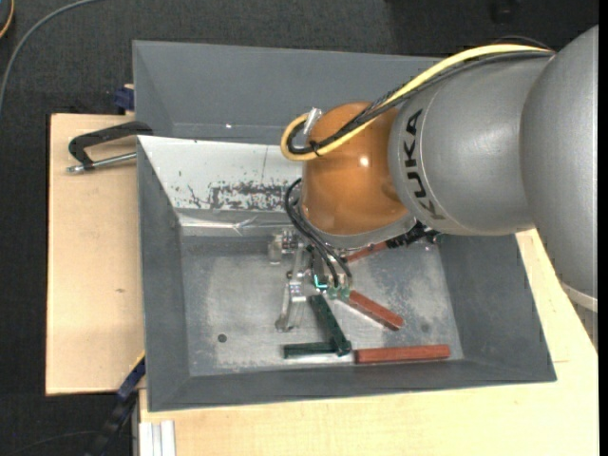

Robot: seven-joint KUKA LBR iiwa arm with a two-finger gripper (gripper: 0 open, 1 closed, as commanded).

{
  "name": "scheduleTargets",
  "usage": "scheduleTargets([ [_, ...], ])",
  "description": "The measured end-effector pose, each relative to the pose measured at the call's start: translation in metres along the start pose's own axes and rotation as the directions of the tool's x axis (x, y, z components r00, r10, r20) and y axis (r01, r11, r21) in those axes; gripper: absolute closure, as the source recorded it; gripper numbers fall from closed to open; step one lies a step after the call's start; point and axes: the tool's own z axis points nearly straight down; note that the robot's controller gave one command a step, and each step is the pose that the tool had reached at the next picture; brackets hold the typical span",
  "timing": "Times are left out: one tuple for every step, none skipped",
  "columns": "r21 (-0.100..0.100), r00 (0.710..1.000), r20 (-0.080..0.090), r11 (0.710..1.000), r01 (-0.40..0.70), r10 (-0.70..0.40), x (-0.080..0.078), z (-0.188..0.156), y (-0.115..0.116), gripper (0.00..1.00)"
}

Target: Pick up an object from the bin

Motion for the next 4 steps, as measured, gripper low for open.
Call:
scheduleTargets([
  [0.003,0.909,0.006,0.909,0.417,-0.417,0.030,0.071,-0.067,0.00],
  [0.014,0.872,0.018,0.872,0.490,-0.490,-0.057,0.040,-0.163,0.00],
  [0.005,0.837,0.014,0.837,0.548,-0.548,-0.072,0.071,-0.102,0.00],
  [0.012,0.547,0.012,0.547,0.837,-0.837,-0.077,0.070,-0.105,0.00],
])
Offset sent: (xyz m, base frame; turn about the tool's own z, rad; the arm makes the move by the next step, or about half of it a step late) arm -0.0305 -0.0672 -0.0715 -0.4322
